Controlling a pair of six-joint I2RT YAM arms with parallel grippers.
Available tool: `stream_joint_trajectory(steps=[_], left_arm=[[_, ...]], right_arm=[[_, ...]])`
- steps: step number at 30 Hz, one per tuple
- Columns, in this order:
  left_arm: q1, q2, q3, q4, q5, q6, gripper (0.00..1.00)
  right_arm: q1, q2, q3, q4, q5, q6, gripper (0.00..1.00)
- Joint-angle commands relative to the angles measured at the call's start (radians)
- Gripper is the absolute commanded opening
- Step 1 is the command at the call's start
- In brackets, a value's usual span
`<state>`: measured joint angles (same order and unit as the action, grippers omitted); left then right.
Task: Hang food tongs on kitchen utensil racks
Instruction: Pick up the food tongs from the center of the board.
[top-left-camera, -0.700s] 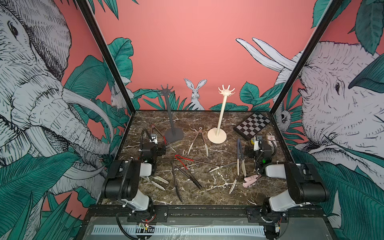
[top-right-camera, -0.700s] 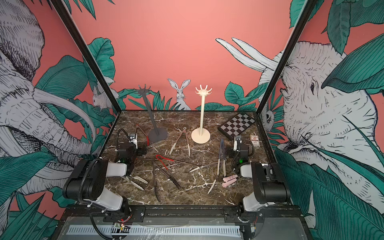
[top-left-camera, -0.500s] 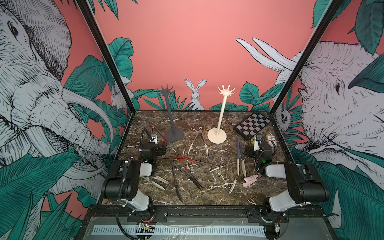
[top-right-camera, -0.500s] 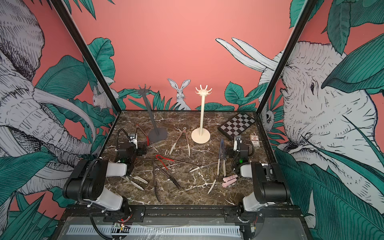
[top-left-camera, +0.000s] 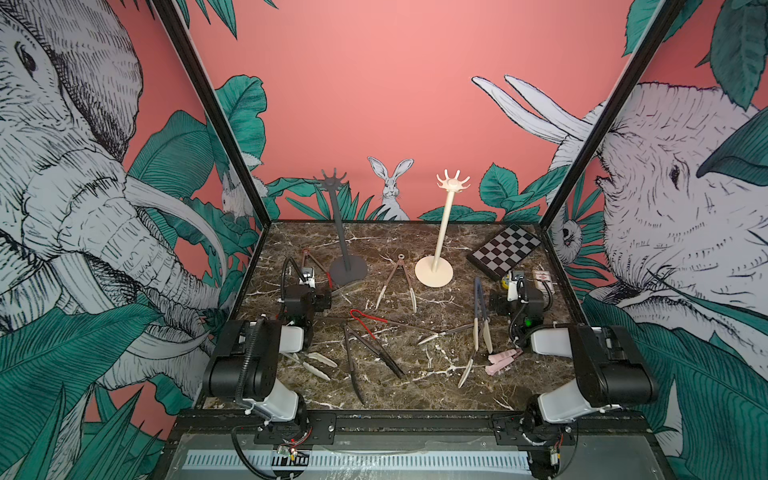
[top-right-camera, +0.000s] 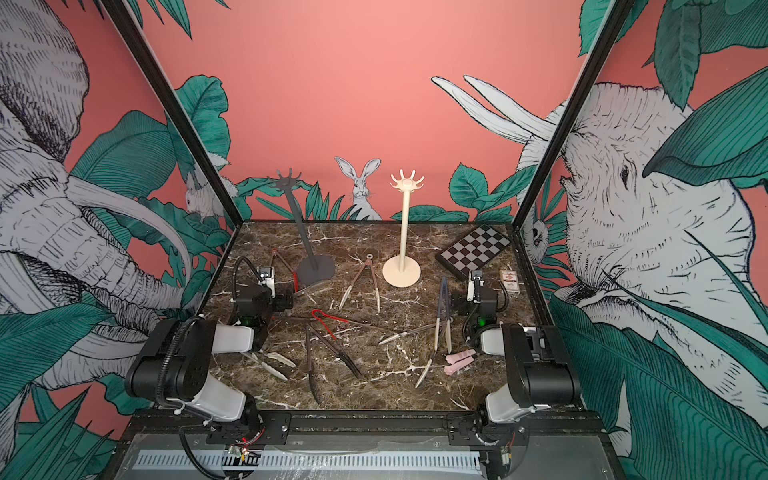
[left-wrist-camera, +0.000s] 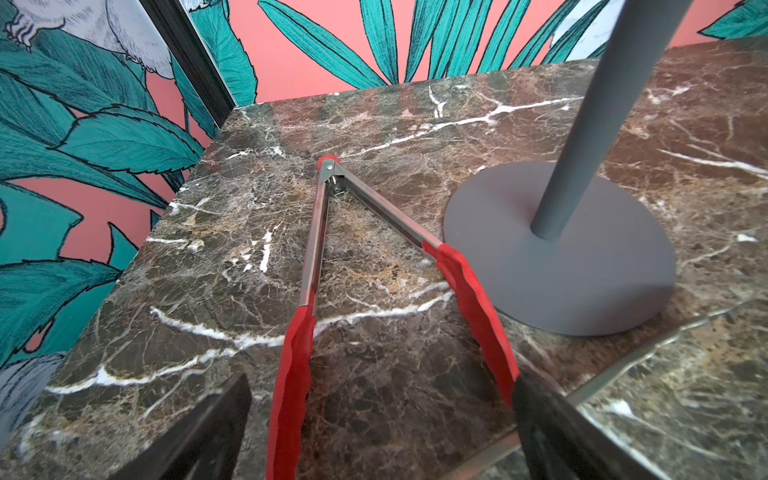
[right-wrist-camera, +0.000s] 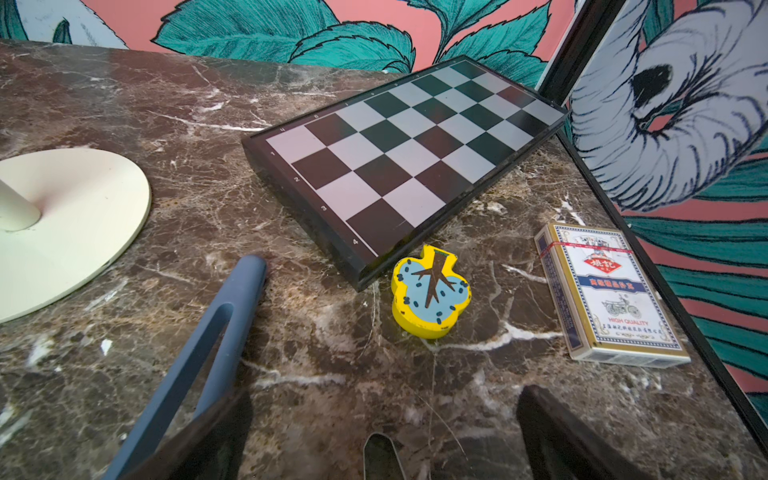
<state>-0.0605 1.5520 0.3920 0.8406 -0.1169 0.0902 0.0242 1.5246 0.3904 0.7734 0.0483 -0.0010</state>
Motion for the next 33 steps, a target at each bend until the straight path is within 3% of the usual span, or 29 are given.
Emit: stream_joint_trajectory(steps=[1,3,6,9,16,24,29,33], left_arm=[[-0.004,-0.002,0.015,0.038,-0.007,0.015,0.99],[-0.004,-0.008,0.02,0.042,-0.009,0.02,1.0],[-0.005,-0.1,0.083,-0.164,0.013,0.027,0.99],[-0.01,-0.198,0.096,-0.241,0.048,0.047,1.0],[-0.039,-0.42,0.202,-0.485,0.037,-0.052,1.0],[-0.15,-0.492,0.424,-0.871,0.14,-0.105,0.99],[-0.173,-0.508,0.469,-0.985,0.221,-0.183,0.99],[-0.188,-0.511,0.485,-1.013,0.298,-0.212,0.99]], right_arm=[[-0.004,0.001,0.018,0.052,0.009,-0.008,0.99],[-0.002,-0.03,0.044,0.019,-0.001,-0.01,0.99],[0.004,-0.161,0.179,-0.358,0.042,0.02,0.99],[0.006,-0.271,0.214,-0.493,0.024,0.079,0.99],[0.02,-0.428,0.388,-0.918,-0.019,0.191,0.99],[0.034,-0.345,0.6,-1.376,-0.238,0.26,0.87],[0.082,-0.276,0.619,-1.499,-0.212,0.282,0.83],[0.091,-0.187,0.629,-1.564,-0.206,0.31,0.74]])
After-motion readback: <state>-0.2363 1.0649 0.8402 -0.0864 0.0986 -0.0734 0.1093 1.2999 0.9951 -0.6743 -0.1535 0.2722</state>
